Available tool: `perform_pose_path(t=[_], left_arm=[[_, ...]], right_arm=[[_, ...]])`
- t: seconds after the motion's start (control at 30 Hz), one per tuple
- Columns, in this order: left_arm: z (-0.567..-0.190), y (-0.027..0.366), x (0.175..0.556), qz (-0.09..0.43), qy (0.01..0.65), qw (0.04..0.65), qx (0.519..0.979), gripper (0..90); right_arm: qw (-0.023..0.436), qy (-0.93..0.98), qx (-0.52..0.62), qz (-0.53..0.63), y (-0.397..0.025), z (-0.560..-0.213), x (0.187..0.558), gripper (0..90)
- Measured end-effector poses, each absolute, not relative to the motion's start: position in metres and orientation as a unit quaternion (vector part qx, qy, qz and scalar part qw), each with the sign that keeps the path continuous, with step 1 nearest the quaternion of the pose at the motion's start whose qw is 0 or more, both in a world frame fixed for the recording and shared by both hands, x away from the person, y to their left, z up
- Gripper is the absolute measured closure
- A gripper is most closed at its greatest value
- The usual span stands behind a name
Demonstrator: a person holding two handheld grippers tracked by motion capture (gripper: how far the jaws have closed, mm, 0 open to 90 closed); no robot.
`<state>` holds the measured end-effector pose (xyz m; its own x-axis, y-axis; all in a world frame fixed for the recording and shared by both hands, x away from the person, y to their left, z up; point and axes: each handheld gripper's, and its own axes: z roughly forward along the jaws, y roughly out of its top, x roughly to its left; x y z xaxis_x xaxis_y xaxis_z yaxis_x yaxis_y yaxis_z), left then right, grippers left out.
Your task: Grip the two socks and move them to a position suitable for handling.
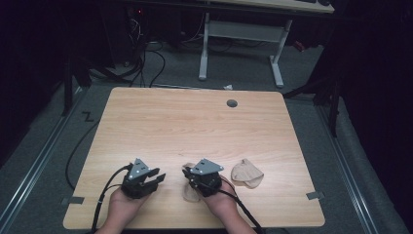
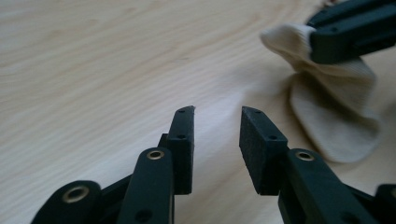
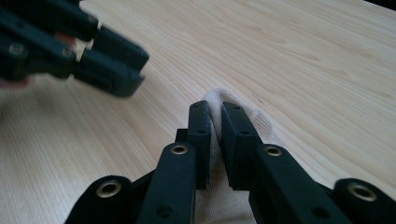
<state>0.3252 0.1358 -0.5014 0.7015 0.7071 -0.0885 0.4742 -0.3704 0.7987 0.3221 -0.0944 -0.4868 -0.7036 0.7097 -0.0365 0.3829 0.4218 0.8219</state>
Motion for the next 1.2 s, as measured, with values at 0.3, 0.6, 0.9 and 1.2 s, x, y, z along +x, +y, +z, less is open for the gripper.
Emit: perform_pose_path(t=[0.3, 0.6, 0.9, 1.2], left_arm=[[-0.508, 0.082, 0.31, 0.087, 0.302, 0.442, 0.84, 70.2], [-0.524, 0.062, 0.312, 0.089, 0.275, 0.4, 0.87, 89.5], [-0.526, 0.074, 0.317, 0.109, 0.276, 0.378, 0.877, 89.9], [-0.525, 0.105, 0.328, 0.126, 0.312, 0.364, 0.868, 88.7]], right_arm=[[0.196, 0.788, 0.368, 0.453, -0.129, -0.488, 0.313, 82.6], [0.202, 0.787, 0.369, 0.451, -0.132, -0.488, 0.311, 82.7], [0.205, 0.789, 0.375, 0.441, -0.141, -0.49, 0.307, 82.6], [0.208, 0.794, 0.388, 0.418, -0.156, -0.501, 0.299, 80.5]])
